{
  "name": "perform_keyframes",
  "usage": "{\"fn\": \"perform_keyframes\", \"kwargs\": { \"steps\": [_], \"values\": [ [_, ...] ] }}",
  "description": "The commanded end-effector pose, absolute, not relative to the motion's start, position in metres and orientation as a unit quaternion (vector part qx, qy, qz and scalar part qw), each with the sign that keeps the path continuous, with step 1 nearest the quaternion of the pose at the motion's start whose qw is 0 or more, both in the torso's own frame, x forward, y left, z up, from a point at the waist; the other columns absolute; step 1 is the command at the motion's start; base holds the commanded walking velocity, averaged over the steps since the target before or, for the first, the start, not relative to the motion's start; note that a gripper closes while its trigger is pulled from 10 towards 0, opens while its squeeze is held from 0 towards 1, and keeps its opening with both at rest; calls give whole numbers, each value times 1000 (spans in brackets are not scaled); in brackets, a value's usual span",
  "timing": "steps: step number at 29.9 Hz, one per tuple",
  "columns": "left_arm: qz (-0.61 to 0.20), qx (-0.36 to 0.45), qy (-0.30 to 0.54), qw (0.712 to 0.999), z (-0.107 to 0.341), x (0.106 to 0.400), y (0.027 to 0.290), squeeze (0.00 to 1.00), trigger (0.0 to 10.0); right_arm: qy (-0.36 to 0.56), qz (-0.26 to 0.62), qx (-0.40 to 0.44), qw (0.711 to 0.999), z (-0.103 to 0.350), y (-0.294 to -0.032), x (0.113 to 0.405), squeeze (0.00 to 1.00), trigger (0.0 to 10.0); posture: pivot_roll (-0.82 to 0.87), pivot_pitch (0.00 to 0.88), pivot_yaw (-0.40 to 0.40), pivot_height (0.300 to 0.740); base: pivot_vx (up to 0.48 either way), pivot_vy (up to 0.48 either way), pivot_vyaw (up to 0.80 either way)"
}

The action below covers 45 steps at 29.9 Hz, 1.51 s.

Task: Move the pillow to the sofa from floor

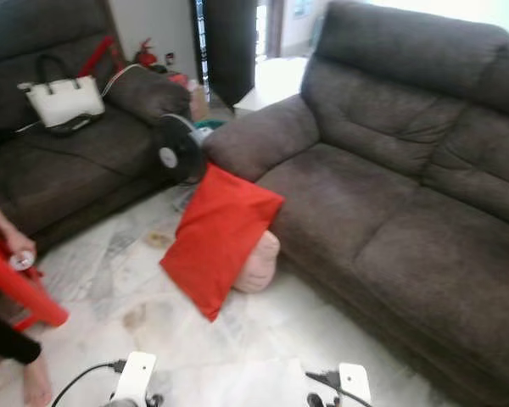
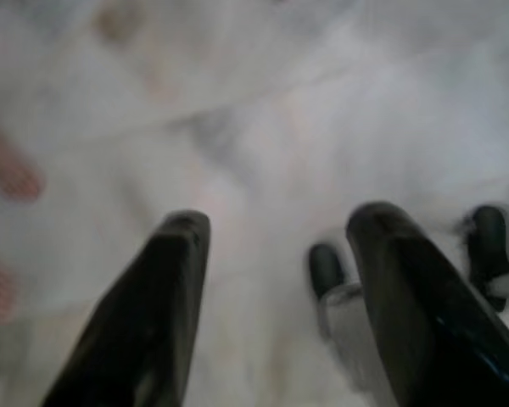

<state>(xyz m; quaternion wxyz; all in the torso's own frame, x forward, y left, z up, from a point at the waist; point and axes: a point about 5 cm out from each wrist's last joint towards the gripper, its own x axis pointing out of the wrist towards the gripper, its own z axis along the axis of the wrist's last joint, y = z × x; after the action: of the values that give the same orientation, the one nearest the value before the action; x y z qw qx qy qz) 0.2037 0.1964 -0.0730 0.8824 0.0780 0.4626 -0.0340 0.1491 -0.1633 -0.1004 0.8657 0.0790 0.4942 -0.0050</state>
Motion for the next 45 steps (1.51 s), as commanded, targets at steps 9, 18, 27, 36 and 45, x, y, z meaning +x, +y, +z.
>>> {"fn": "perform_keyframes", "kwargs": {
  "steps": [9,18,27,36,45],
  "values": [
    [-30,86,481,872,-77,194,205,0,10000,489,19,70,869,-97,-158,158,478,10000,54,0,-11,740,352,0,94],
    [-30,83,481,872,-77,194,204,0,10000,494,23,73,866,-98,-158,156,0,10000,56,0,-14,740,348,0,533],
    [-29,83,482,872,-77,193,205,0,10000,490,13,97,866,-98,-157,156,1000,10000,60,0,-12,740,348,0,0],
    [-29,83,481,872,-77,194,205,0,10000,491,17,90,866,-98,-157,156,1000,10000,60,0,-10,740,348,0,0],
    [-29,84,481,872,-77,194,206,0,10000,493,32,72,866,-98,-156,157,0,10000,62,0,-9,740,346,0,267]
  ]
}}
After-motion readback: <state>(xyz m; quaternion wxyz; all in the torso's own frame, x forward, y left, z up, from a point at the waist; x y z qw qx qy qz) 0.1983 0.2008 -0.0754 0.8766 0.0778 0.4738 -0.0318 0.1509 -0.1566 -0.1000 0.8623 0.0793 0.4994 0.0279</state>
